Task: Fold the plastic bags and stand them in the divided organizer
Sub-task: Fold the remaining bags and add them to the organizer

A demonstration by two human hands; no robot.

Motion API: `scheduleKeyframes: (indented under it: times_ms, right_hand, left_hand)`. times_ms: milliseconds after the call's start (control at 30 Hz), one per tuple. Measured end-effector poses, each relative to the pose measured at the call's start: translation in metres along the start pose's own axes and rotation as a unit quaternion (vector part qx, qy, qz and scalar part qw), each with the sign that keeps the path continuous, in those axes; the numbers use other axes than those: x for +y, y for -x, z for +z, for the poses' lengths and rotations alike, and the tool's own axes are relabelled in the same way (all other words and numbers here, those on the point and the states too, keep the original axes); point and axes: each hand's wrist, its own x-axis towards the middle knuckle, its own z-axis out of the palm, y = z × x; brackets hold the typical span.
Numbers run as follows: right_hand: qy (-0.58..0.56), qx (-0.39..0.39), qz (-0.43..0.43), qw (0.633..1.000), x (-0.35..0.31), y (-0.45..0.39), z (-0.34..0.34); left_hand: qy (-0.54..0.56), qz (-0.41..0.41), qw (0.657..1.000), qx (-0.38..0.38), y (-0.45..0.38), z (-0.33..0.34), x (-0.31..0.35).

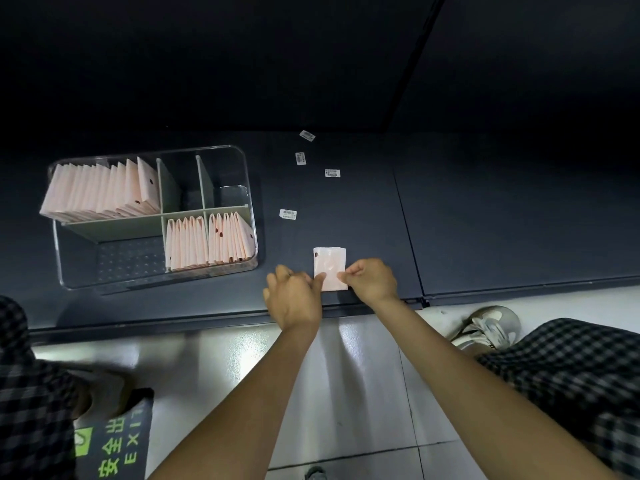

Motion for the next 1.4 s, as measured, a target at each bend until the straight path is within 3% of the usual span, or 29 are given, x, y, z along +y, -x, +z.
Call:
scheduleKeyframes:
  times_ms: [100,167,267,333,533,633,733,833,933,1000,1100,1167,1267,1300,1400]
  right_hand:
    - [0.011,-0.007,0.009,1.000,-0.002,-0.001,-0.001]
    - [0.016,-0.024,0.010,1.000,-0.002,-0.001,-0.002]
    - [0.003,-0.057,0.015,0.998,0.002,-0.002,-0.005]
    - [-0.029,-0.076,0.024,0.996,0.003,-0.002,-0.007]
    - [-0.112,-0.111,0.037,0.987,0.004,0.006,-0.022]
    - [-0.113,0.001,-0.087,0.990,-0.003,0.017,-0.032]
    - [0.008,-0.019,-0.275,0.961,-0.015,0.033,-0.046]
    - [0.113,0.023,-0.346,0.931,-0.025,0.040,-0.051]
    - [0.036,0.052,-0.354,0.933,-0.041,0.044,-0.061]
    - [-0.017,0.031,-0.344,0.938,-0.050,0.042,-0.068]
    - [-0.086,0.018,-0.312,0.946,-0.063,0.042,-0.073]
    - [-0.091,0.074,-0.297,0.948,-0.070,0.044,-0.068]
    - [-0.013,0.206,-0.283,0.936,-0.080,0.058,-0.048]
    - [0.002,0.192,-0.277,0.941,-0.084,0.064,-0.038]
    - [-0.031,0.056,-0.230,0.971,-0.098,0.081,-0.007]
  left_hand:
    - [-0.023,0.050,0.998,0.022,0.004,-0.001,-0.006]
    - [0.005,0.131,0.990,0.044,0.008,-0.004,-0.014]
    - [-0.020,0.323,0.945,0.057,0.010,-0.010,-0.028]
    - [-0.052,0.401,0.911,0.082,0.007,-0.015,-0.034]
    - [0.002,0.482,0.866,0.131,-0.002,-0.030,-0.030]
    - [0.029,0.466,0.875,0.128,-0.006,-0.045,-0.019]
    - [0.035,0.453,0.884,0.110,-0.011,-0.062,-0.008]
    - [0.065,0.418,0.904,0.066,-0.013,-0.078,0.000]
    - [0.201,0.279,0.939,-0.034,-0.012,-0.086,0.003]
    - [0.283,0.204,0.931,-0.106,-0.013,-0.090,0.003]
    - [0.371,0.145,0.905,-0.148,-0.013,-0.100,-0.001]
    - [0.388,0.120,0.905,-0.124,-0.012,-0.104,-0.005]
    - [0.344,0.113,0.932,0.013,-0.010,-0.106,-0.012]
    - [0.319,0.125,0.938,0.049,-0.008,-0.107,-0.013]
    - [0.215,0.209,0.951,0.080,-0.005,-0.109,-0.016]
